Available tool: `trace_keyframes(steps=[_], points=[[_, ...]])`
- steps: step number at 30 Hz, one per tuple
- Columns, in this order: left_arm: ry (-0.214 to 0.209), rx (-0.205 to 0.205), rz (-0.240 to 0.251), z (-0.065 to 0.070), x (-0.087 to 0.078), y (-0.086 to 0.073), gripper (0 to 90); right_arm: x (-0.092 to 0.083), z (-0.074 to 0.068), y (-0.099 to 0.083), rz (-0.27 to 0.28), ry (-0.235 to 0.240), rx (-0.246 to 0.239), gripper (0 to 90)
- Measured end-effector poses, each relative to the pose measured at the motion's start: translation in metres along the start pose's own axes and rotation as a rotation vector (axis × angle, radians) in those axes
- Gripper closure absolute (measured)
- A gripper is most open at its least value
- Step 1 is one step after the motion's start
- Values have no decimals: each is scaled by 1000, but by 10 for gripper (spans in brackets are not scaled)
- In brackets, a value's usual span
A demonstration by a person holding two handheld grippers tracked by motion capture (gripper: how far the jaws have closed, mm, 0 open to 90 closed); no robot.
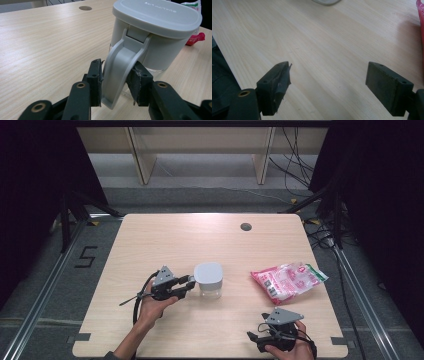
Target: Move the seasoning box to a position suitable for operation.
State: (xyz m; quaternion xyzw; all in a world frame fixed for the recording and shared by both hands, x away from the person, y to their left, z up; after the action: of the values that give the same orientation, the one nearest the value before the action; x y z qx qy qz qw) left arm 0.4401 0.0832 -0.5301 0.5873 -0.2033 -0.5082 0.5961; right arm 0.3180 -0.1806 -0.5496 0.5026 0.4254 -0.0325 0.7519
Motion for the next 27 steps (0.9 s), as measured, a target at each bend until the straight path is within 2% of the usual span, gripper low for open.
trace_keyframes(steps=[7, 10, 15, 17, 20, 26, 27], points=[[-9, -4, 10, -1, 3, 1, 638, 0, 0, 0, 1, 3, 2, 204], [1, 9, 2, -2, 4, 2, 641, -1, 0, -1, -18, -2, 14, 204], [2, 7, 0, -2, 4, 1, 643, 0, 0, 0, -6, 7, 5, 204], [-7, 5, 2, -2, 4, 1, 639, 0, 1, 0, -2, -6, 6, 204], [-9, -5, 3, -2, 2, 1, 597, -1, 1, 0, 0, -2, 8, 204], [-37, -10, 1, 0, -8, 5, 541, -1, 2, 0, -7, -9, 23, 203], [-42, -14, -1, 1, -9, 5, 524, 0, 3, 0, 5, -4, 18, 203]])
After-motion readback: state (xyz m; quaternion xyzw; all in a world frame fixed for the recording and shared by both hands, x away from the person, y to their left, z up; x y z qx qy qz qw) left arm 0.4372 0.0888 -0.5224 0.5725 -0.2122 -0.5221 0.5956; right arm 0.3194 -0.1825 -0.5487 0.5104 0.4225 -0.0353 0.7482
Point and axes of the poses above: each handheld gripper's, and its own axes: x roughly forward along the jaws, y roughly out of its top, z roughly to its right, the point moved 8 cm from there along x, roughly forward along the jaws, and after that the axes turned 14 degrees about -y, right-handed, at the moved point
